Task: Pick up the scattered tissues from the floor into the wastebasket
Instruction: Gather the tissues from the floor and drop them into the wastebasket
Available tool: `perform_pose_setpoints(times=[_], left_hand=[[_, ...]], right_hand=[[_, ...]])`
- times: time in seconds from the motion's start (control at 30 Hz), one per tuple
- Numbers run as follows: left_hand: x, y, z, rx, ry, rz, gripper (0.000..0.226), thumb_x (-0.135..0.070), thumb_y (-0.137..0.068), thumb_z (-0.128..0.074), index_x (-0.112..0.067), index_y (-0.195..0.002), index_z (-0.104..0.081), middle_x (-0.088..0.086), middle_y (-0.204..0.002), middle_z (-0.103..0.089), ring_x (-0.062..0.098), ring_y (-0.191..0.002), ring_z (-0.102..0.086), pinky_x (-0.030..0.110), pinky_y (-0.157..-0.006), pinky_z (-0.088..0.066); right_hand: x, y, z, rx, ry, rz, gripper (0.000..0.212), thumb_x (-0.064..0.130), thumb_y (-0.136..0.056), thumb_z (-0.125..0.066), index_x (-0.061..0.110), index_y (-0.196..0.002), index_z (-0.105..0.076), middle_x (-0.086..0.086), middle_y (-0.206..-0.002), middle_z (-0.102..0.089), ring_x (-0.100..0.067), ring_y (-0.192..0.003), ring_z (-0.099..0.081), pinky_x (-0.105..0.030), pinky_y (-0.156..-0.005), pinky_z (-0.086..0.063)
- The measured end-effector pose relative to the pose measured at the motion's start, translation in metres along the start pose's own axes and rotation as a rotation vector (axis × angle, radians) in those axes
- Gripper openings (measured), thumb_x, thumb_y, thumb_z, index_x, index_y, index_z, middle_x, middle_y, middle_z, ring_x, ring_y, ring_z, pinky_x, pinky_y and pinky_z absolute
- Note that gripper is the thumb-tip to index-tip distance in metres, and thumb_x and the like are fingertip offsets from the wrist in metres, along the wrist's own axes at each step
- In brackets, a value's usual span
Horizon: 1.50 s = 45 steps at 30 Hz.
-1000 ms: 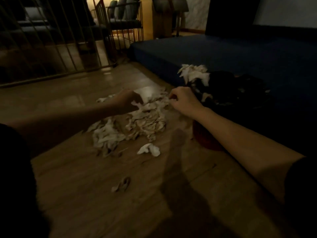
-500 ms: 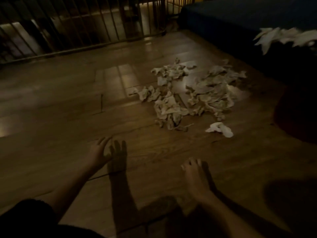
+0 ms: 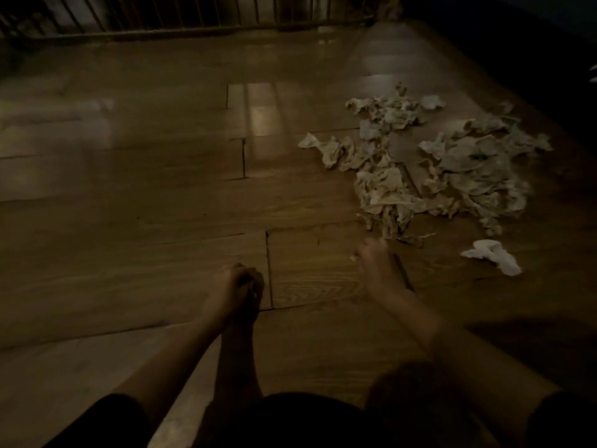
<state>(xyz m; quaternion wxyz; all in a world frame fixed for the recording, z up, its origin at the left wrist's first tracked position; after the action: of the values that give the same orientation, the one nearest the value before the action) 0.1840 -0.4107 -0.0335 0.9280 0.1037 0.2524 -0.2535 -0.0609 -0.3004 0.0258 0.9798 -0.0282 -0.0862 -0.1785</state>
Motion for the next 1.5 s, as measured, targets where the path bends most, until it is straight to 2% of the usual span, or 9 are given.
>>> perform_pose_setpoints(times=[0.2,0.3,0.53,0.73,0.97,1.1,1.27,1.37,1.5], left_hand=[[-0.053,-0.035,-0.003,0.152,-0.093,-0.245,0.011,-0.008,-0.085,-0.056,-0.005,-0.094,-0.063,0.012,-0.101,-0.059,0.028,-0.091,-0.058,0.026,-0.07,-0.036],[-0.127,-0.074,0.007,0.195,-0.124,-0.407,0.007,-0.009,-0.084,-0.057,-0.005,-0.088,-0.059,0.016,-0.099,-0.059,0.03,-0.089,-0.057,0.03,-0.069,-0.038],[-0.272,-0.129,-0.01,0.308,-0.39,-0.777,0.009,-0.005,-0.081,-0.051,-0.005,-0.079,-0.06,0.014,-0.101,-0.058,0.029,-0.093,-0.054,0.04,-0.077,-0.046],[-0.309,-0.197,-0.095,0.233,-0.318,-0.589,0.017,-0.017,-0.082,-0.057,-0.01,-0.095,-0.065,0.018,-0.134,-0.046,0.036,-0.131,-0.034,0.045,-0.106,-0.031],[-0.307,-0.199,-0.169,0.285,-0.073,-0.351,0.003,-0.007,-0.07,-0.063,-0.009,-0.068,-0.06,0.011,-0.079,-0.057,0.03,-0.075,-0.057,0.041,-0.064,-0.051],[-0.306,-0.178,-0.171,0.177,0.015,-0.388,0.01,0.006,-0.069,-0.056,-0.004,-0.068,-0.057,0.012,-0.072,-0.061,0.028,-0.069,-0.058,0.041,-0.056,-0.046],[-0.302,-0.17,-0.143,0.1,0.082,-0.372,0.011,0.005,-0.069,-0.059,-0.004,-0.064,-0.056,0.012,-0.072,-0.062,0.023,-0.066,-0.055,0.027,-0.049,-0.035],[-0.311,-0.169,-0.122,0.06,0.118,-0.389,0.013,0.002,-0.067,-0.062,-0.007,-0.063,-0.054,0.009,-0.069,-0.06,0.023,-0.064,-0.056,0.035,-0.051,-0.041],[-0.341,-0.168,-0.103,0.031,0.128,-0.458,0.016,0.003,-0.067,-0.063,-0.008,-0.064,-0.052,0.011,-0.07,-0.06,0.025,-0.065,-0.057,0.039,-0.053,-0.045]], right_hand=[[-0.015,-0.027,-0.011,-0.043,-0.122,-0.058,0.019,0.005,-0.076,-0.053,0.001,-0.064,-0.067,-0.018,-0.07,-0.065,-0.038,-0.07,-0.062,-0.032,-0.055,-0.049],[-0.057,-0.034,-0.001,-0.09,-0.196,-0.196,0.009,-0.006,-0.076,-0.06,-0.004,-0.077,-0.069,-0.023,-0.085,-0.068,-0.039,-0.085,-0.062,-0.036,-0.07,-0.05],[-0.152,-0.066,0.032,-0.34,-0.427,-0.459,0.013,-0.001,-0.086,-0.051,0.0,-0.082,-0.063,-0.014,-0.086,-0.06,-0.026,-0.079,-0.055,-0.032,-0.064,-0.046],[-0.205,-0.072,0.027,-0.492,-0.452,-0.588,0.018,-0.001,-0.087,-0.049,0.001,-0.09,-0.067,-0.008,-0.093,-0.062,-0.023,-0.092,-0.056,-0.032,-0.073,-0.042],[-0.285,0.02,0.018,-0.477,-0.181,-0.612,0.01,0.002,-0.076,-0.066,0.007,-0.085,-0.067,-0.015,-0.093,-0.068,-0.036,-0.09,-0.06,-0.042,-0.078,-0.051],[-0.255,0.048,-0.02,-0.359,-0.109,-0.51,0.029,0.002,-0.084,-0.059,0.007,-0.113,-0.064,-0.01,-0.124,-0.06,-0.03,-0.114,-0.053,-0.045,-0.094,-0.05],[-0.278,0.013,0.01,-0.419,-0.406,-0.516,0.017,-0.001,-0.084,-0.06,0.006,-0.097,-0.069,-0.01,-0.104,-0.067,-0.023,-0.1,-0.058,-0.019,-0.085,-0.033],[-0.308,-0.034,0.049,-0.476,-0.522,-0.572,0.016,0.003,-0.084,-0.061,0.006,-0.098,-0.069,-0.011,-0.102,-0.066,-0.022,-0.099,-0.055,-0.023,-0.076,-0.039],[-0.347,-0.104,0.043,-0.308,-0.553,-0.572,0.037,0.012,-0.085,-0.062,0.017,-0.121,-0.058,-0.01,-0.127,-0.057,-0.034,-0.123,-0.043,-0.039,-0.1,-0.042]])
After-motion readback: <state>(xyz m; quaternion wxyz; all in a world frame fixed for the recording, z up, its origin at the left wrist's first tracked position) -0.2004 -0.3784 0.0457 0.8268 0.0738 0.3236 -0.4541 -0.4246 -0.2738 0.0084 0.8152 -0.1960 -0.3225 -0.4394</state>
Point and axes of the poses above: each hand's wrist, its own y-axis away from the middle knuckle, its own z-axis out of the back of the hand, x = y × z, the point moved 8 cm from there along -y, towards the middle knuckle
